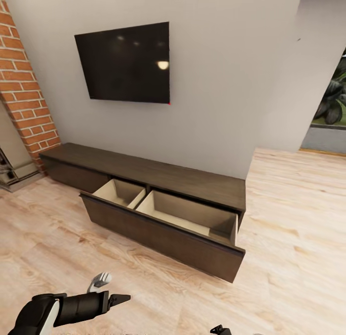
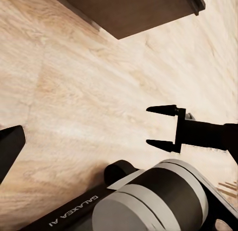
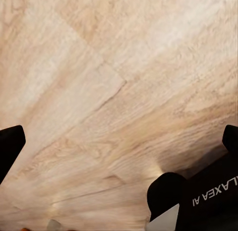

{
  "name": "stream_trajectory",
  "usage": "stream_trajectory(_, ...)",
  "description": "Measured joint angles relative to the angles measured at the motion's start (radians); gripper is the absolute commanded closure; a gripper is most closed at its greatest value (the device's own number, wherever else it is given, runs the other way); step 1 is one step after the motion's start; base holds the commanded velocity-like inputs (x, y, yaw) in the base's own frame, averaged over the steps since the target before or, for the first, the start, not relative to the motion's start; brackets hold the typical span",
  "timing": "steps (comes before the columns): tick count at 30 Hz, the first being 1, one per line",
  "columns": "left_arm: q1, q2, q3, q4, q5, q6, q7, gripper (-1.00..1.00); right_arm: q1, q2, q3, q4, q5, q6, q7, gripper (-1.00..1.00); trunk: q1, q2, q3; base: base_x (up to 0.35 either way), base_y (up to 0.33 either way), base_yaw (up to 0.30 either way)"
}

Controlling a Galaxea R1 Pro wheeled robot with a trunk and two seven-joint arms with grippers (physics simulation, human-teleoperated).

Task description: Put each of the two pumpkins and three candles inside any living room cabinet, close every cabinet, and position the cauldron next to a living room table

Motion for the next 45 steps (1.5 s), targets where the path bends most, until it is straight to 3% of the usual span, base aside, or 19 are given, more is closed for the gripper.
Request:
stream_trajectory(6, 0.000, 0.004, 0.001, 0.000, -0.002, 0.000, 0.004, -1.00, 0.000, 0.002, 0.000, 0.000, 0.000, 0.000, 0.000, -1.00, 0.000, 0.000, 0.000, 0.000, 0.000, 0.280)
stream_trajectory(11, 0.000, 0.005, 0.003, 0.000, -0.003, 0.000, 0.054, -1.00, 0.000, 0.005, 0.000, 0.000, 0.002, 0.000, 0.000, -1.00, 0.000, 0.000, 0.000, 0.000, 0.000, 0.281)
stream_trajectory(21, 0.000, 0.002, 0.009, 0.000, -0.007, -0.001, 0.367, -1.00, 0.000, 0.009, 0.001, 0.000, 0.025, -0.015, 0.000, -1.00, 0.000, 0.000, 0.000, 0.000, 0.000, 0.282)
stream_trajectory(23, 0.000, 0.001, 0.009, 0.000, -0.007, -0.001, 0.425, -1.00, 0.000, 0.013, 0.020, 0.000, 0.031, -0.059, -0.001, -1.00, 0.000, 0.000, 0.000, 0.000, 0.000, 0.289)
stream_trajectory(26, 0.000, 0.004, 0.010, -0.003, -0.003, -0.001, 0.496, -1.00, 0.000, 0.022, 0.095, -0.002, 0.043, -0.093, -0.003, -1.00, 0.000, 0.000, 0.000, 0.000, 0.000, 0.291)
stream_trajectory(32, 0.000, 0.004, 0.012, -0.025, 0.000, 0.000, 0.508, -1.00, 0.000, 0.027, 0.128, -0.006, 0.045, -0.099, -0.003, -1.00, -0.011, 0.021, 0.009, 0.000, 0.000, 0.293)
stream_trajectory(36, 0.000, 0.006, 0.013, -0.027, -0.002, 0.000, 0.510, -1.00, 0.000, 0.048, 0.138, -0.008, 0.047, -0.101, -0.003, -1.00, -0.027, 0.049, 0.022, 0.000, 0.000, 0.293)
stream_trajectory(37, 0.000, 0.006, 0.013, -0.027, -0.003, 0.000, 0.511, -1.00, 0.000, 0.050, 0.171, -0.009, 0.047, -0.102, -0.003, -1.00, -0.031, 0.056, 0.025, 0.000, 0.000, 0.293)
stream_trajectory(40, 0.000, 0.006, 0.013, -0.027, -0.004, 0.000, 0.511, -1.00, 0.000, 0.051, 0.219, -0.009, 0.045, -0.102, -0.004, -1.00, -0.042, 0.077, 0.033, 0.000, 0.000, 0.280)
stream_trajectory(45, 0.000, 0.006, 0.013, -0.027, -0.006, 0.000, 0.512, -1.00, 0.000, 0.051, 0.236, -0.010, 0.042, -0.141, 0.001, -1.00, -0.061, 0.112, 0.047, 0.000, 0.000, 0.089)
